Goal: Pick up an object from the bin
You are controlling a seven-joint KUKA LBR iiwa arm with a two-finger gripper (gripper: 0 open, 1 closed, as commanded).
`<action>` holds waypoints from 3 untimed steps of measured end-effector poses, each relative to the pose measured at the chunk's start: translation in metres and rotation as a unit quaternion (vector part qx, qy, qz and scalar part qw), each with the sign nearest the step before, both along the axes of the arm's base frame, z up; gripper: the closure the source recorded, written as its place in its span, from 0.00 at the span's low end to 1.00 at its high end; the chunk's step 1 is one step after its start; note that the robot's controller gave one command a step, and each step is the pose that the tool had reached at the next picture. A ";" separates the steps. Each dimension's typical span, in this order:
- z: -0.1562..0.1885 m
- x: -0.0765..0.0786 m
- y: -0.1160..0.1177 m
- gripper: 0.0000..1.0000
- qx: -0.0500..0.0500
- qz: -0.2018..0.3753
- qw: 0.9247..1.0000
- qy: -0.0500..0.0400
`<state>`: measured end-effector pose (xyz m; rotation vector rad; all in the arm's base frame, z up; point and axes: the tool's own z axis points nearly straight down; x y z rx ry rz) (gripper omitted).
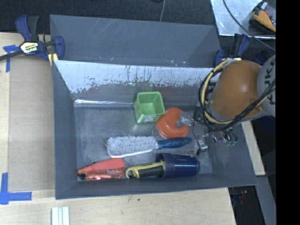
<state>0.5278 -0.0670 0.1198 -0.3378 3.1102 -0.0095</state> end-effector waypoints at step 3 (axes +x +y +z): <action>-0.038 0.005 0.180 1.00 0.005 0.010 0.999 -0.031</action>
Offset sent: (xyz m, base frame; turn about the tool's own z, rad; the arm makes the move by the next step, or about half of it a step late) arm -0.0033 0.0885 -0.0498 -0.2136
